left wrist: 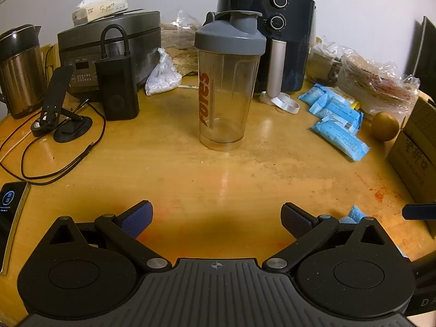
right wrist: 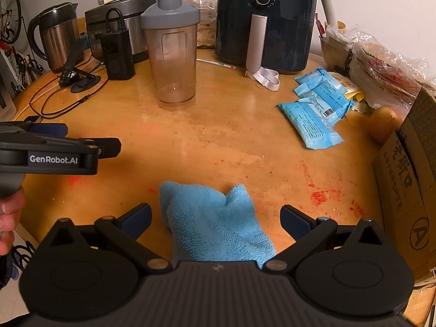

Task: Clean container
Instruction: 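Lower the blue cloth to the table and open the right gripper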

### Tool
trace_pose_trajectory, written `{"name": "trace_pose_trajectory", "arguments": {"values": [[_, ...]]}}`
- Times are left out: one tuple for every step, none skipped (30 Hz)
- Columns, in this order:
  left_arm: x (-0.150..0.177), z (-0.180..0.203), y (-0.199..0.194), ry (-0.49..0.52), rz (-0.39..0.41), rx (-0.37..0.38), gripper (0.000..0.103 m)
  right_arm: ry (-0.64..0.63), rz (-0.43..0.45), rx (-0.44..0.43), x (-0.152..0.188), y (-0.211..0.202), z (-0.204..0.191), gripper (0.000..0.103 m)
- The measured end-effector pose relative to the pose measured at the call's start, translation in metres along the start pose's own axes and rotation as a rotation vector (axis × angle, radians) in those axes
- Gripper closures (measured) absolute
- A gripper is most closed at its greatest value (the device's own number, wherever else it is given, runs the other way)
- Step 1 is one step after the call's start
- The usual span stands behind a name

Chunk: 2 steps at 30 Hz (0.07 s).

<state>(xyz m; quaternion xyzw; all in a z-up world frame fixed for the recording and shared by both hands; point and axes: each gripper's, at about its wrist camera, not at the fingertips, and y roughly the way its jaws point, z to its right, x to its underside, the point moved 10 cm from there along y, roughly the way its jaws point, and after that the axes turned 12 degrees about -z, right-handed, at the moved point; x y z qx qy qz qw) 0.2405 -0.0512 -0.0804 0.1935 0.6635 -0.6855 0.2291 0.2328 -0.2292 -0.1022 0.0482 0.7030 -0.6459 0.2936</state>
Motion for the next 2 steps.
{"name": "trace_pose_trajectory", "arguments": {"values": [[0.0003, -0.0002, 0.0002, -0.001, 0.000, -0.001, 0.000, 0.000, 0.001, 0.000, 0.0003, -0.0001, -0.0002, 0.000], [0.0005, -0.0005, 0.0004, -0.001, -0.001, -0.002, 0.000, 0.000, 0.001, 0.000, 0.0007, -0.0002, -0.0004, 0.000]]}}
